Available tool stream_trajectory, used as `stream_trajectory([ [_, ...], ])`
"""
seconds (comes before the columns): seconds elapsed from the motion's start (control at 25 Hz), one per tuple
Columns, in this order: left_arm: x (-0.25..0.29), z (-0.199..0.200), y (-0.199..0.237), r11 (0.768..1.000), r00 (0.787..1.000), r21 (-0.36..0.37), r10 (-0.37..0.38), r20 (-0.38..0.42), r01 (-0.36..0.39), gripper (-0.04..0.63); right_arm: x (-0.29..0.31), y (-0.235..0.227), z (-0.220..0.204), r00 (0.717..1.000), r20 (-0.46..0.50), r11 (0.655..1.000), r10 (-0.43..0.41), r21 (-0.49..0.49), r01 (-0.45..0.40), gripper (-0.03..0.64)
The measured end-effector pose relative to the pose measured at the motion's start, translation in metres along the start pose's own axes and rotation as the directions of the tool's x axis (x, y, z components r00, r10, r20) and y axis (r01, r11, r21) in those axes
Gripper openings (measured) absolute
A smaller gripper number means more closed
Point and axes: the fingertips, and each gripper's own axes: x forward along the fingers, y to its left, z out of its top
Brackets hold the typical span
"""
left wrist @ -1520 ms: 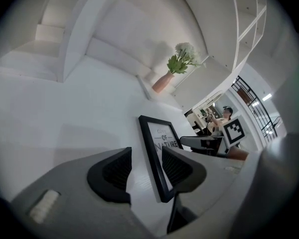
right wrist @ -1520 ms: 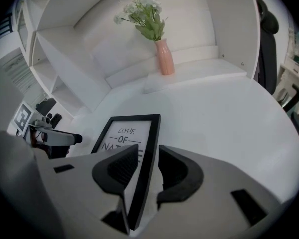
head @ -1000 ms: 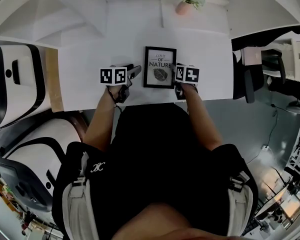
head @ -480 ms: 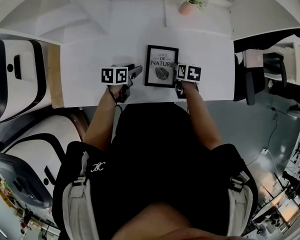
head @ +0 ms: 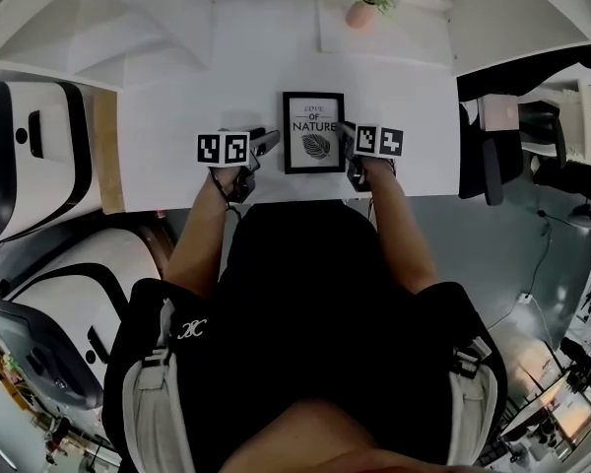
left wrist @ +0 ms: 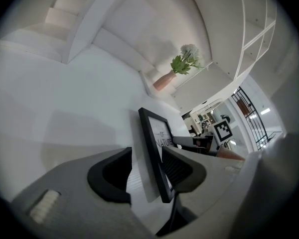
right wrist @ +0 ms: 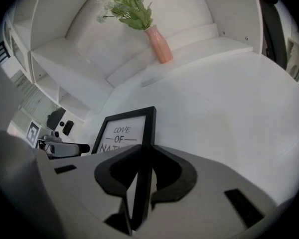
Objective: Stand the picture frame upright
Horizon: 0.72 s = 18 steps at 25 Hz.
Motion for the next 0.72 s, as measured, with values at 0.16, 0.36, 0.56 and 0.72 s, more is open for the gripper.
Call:
stream_trajectory([
  [0.16,0.0,0.005,-0.004,0.999,1.0,-0.031,-0.015,0.02,0.015,0.198,-0.001,0.0,0.0,0.998,-0.002,0.996,0.068,0.051,-0.067,0.072],
  [0.36,0.0,0.009,-0.009,0.998,0.999,-0.052,-0.021,0.036,0.023,0.198,-0.002,-0.001,0.0,0.993,0.0,0.991,0.115,0.075,-0.115,0.072],
  [0.56,0.006,0.007,-0.015,0.997,0.999,-0.068,-0.039,0.026,0.041,0.198,-0.003,-0.001,-0.001,0.992,0.002,0.989,0.129,0.072,-0.128,0.071],
  [0.72,0.015,0.007,-0.021,0.994,0.998,-0.086,-0.061,0.02,0.063,0.196,-0.002,-0.001,0.0,0.99,0.008,0.987,0.141,0.08,-0.142,0.071],
])
